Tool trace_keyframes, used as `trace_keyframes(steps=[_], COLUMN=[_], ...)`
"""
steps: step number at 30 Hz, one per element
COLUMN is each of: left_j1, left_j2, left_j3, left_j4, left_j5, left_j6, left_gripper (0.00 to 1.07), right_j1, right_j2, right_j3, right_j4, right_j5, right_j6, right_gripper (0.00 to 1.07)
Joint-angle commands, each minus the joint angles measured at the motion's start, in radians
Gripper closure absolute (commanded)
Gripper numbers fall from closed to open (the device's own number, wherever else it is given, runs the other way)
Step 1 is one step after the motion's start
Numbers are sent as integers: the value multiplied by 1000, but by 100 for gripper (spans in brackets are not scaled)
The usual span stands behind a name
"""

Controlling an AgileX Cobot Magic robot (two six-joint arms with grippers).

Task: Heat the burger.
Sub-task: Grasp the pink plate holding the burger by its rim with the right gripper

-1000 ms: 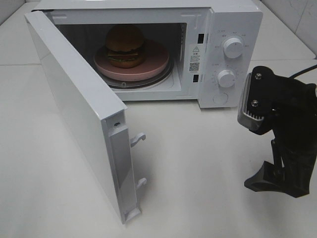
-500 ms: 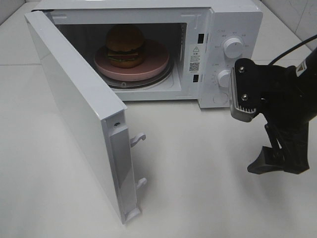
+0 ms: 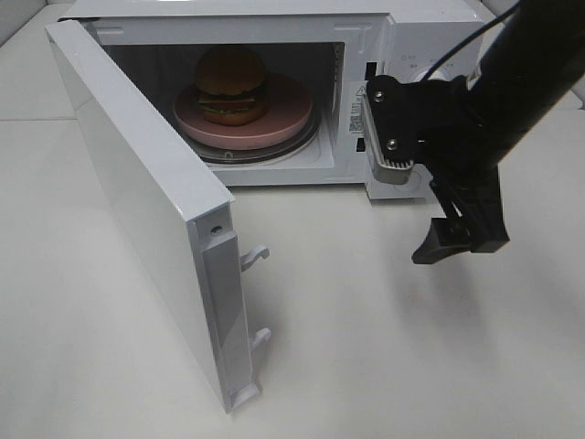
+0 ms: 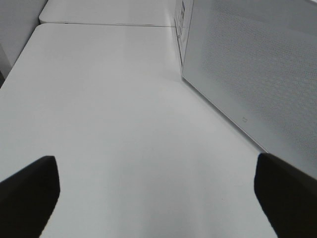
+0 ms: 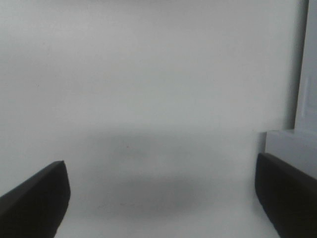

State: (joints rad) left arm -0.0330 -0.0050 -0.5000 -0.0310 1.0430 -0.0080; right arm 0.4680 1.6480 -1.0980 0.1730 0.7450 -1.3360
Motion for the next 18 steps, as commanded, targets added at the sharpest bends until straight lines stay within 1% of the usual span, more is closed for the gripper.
trace_keyframes(steps=[1,2,3,4,5,7,8,9,10,12,13,14,15,16,18], left_j1=[3,3,3,3,3,3,3,3,3,3,3,3,3,3,3], left_j2=[-15,-15,-15,-15,-15,-15,-15,-15,-15,-15,-15,-15,-15,-15,-15], left_j3=[1,1,1,1,1,1,1,1,1,1,1,1,1,1,1], left_j4=[-3,-3,-3,-3,-3,-3,-3,-3,-3,-3,-3,-3,-3,-3,-3], left_j5=[-8,-8,-8,-8,-8,-8,-8,-8,-8,-8,-8,-8,-8,-8,-8], left_j6=[-4,-4,-4,-4,-4,-4,-4,-4,-4,-4,-4,-4,-4,-4,-4], left_gripper=[6,6,6,6,6,6,6,6,6,6,6,6,6,6,6], right_j1=[19,39,50,50,70,79,94,94,104,108,109,109,109,109,109], right_j2=[46,79,94,94,120,134,167,167,198,212,245,261,261,287,299], right_j3=[-60,-111,-133,-133,-167,-182,-221,-221,-261,-278,-320,-337,-337,-369,-384], right_j4=[2,-1,-1,-1,-1,-1,1,1,-1,-2,-3,-3,-3,-6,-6], right_j5=[35,50,56,56,62,65,68,68,70,74,88,94,94,98,97], right_j6=[-26,-36,-47,-47,-68,-79,-100,-100,-104,-104,-104,-104,-104,-104,-105], right_gripper=[8,8,8,8,8,8,8,8,8,8,8,8,8,8,8])
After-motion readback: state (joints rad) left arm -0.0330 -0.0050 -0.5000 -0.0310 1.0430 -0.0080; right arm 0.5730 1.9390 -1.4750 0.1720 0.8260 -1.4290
